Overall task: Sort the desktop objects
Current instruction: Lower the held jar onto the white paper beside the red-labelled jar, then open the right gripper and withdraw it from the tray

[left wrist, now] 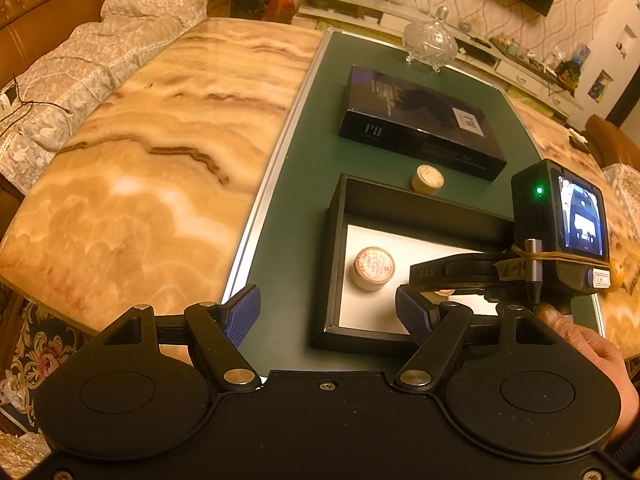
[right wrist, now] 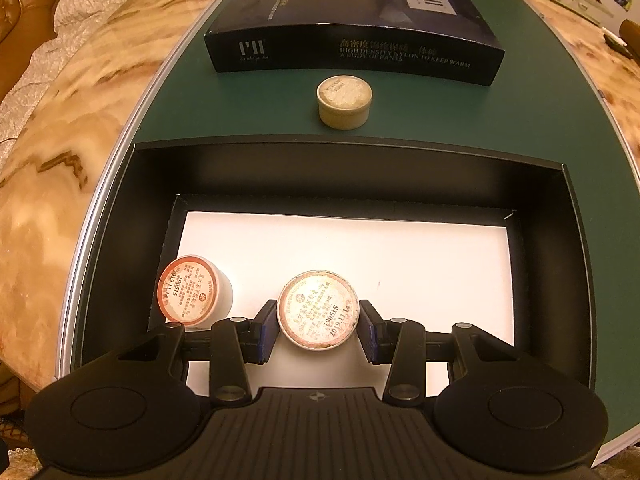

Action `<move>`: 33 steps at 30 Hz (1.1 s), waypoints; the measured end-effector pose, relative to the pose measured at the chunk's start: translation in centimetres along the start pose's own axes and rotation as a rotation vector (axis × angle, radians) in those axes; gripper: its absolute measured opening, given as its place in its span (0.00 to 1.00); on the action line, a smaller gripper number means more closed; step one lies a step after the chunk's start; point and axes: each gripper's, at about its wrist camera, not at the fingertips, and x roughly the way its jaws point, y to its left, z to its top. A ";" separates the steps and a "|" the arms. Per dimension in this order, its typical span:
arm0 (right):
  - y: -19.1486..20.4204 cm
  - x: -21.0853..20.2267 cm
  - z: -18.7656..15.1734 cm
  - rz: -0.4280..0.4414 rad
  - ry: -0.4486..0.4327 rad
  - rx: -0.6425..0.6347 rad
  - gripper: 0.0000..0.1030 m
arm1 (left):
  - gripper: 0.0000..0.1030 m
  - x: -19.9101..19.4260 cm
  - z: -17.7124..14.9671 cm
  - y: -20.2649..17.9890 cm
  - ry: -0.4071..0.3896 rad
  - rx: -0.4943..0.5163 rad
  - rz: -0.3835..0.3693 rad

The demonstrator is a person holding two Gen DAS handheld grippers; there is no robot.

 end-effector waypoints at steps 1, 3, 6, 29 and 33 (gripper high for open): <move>0.0 0.0 0.0 0.001 0.000 -0.001 0.44 | 0.72 0.0 0.0 0.0 0.000 0.001 0.000; 0.1 0.0 0.0 -0.001 0.000 -0.003 0.44 | 0.72 0.0 0.0 0.0 0.001 0.001 -0.001; 0.1 0.1 0.0 0.000 0.003 -0.001 0.44 | 0.72 0.0 0.0 0.0 0.001 0.001 0.000; -1.7 -2.7 -0.3 0.051 -0.058 0.037 0.49 | 0.72 0.2 0.1 -0.3 0.000 0.014 0.021; -3.7 -5.0 -0.9 0.093 -0.118 0.077 0.54 | 0.72 0.4 0.5 -0.6 0.002 0.023 0.031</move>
